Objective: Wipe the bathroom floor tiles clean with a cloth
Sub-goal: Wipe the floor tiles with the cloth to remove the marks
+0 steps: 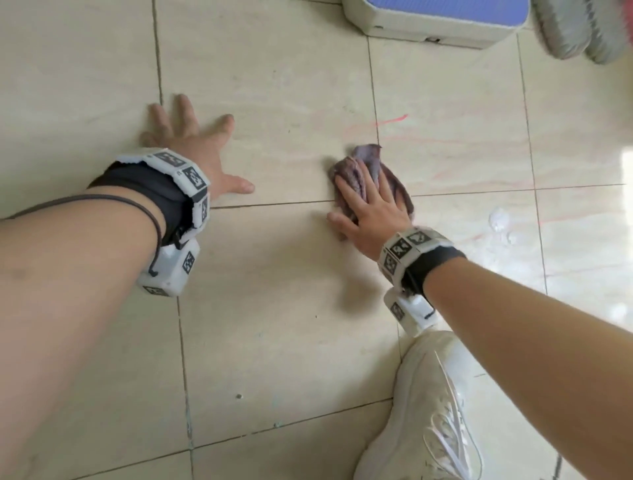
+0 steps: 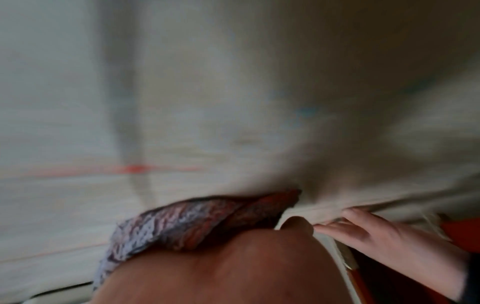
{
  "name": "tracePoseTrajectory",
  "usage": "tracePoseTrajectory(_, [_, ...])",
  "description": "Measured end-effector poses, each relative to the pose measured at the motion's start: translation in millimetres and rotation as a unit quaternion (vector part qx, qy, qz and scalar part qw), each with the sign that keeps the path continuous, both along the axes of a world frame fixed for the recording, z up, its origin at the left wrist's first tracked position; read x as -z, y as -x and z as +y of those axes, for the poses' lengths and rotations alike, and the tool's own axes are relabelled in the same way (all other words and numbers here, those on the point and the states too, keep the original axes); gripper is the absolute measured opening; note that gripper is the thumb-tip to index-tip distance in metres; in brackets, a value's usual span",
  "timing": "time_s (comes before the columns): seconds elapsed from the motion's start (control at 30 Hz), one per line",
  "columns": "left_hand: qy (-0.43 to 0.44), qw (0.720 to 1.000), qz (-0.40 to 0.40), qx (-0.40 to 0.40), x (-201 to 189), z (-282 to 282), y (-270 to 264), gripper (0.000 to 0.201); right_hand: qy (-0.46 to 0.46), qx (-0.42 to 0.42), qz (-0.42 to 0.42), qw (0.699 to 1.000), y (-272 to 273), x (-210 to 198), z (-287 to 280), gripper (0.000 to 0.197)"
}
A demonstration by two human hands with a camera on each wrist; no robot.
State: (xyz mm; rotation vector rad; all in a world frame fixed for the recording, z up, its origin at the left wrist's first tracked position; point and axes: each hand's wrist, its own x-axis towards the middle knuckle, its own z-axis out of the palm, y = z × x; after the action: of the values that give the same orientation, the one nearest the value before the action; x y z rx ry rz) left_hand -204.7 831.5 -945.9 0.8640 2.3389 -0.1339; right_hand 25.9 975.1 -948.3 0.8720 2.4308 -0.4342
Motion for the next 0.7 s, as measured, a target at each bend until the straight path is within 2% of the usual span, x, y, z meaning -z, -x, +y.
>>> tracePoseTrajectory(0.07, [-0.011, 1.0, -0.004, -0.009, 1.9, 19.1, -18.1, 0.11, -0.013, 0.058, -0.014, 0.998, 0.9, -1.4, 34.1, 0.067])
tracePoseTrajectory(0.2, [-0.014, 0.999, -0.005, -0.047, 5.7, 54.0, -40.2, 0.115, -0.002, 0.195, 0.009, 0.981, 71.5, 0.0, 74.5, 0.072])
tracePoseTrajectory(0.23, [-0.014, 0.998, -0.005, -0.056, 6.0, 59.6, -41.7, 0.115, 0.008, 0.2, 0.016, 0.98, 86.7, 0.2, 72.2, 0.073])
tracePoseTrajectory(0.3, [-0.013, 0.998, -0.003, -0.068, 4.1, 66.1, -43.0, 0.115, 0.027, 0.16, 0.031, 0.986, 93.5, 0.1, 57.9, 0.072])
tracePoseTrajectory(0.4, [-0.007, 0.997, -0.004, -0.073, 0.4, 73.1, -41.8, 0.116, 0.046, 0.065, 0.026, 0.997, 46.8, -2.6, 31.2, 0.069])
tracePoseTrajectory(0.47, [-0.001, 0.997, -0.008, -0.073, -1.2, 75.2, -40.3, 0.117, 0.034, 0.038, 0.003, 0.999, 5.5, -5.4, 29.4, 0.066])
tracePoseTrajectory(0.57, [0.003, 0.997, -0.011, -0.07, -3.4, 74.3, -39.2, 0.117, 0.004, 0.072, -0.016, 0.997, -6.2, -3.0, 66.7, 0.066])
tracePoseTrajectory(0.7, [0.003, 0.997, -0.014, -0.071, -5.5, 75.8, -40.3, 0.116, 0.009, 0.206, 0.019, 0.978, 54.4, 1.6, 103.6, 0.072])
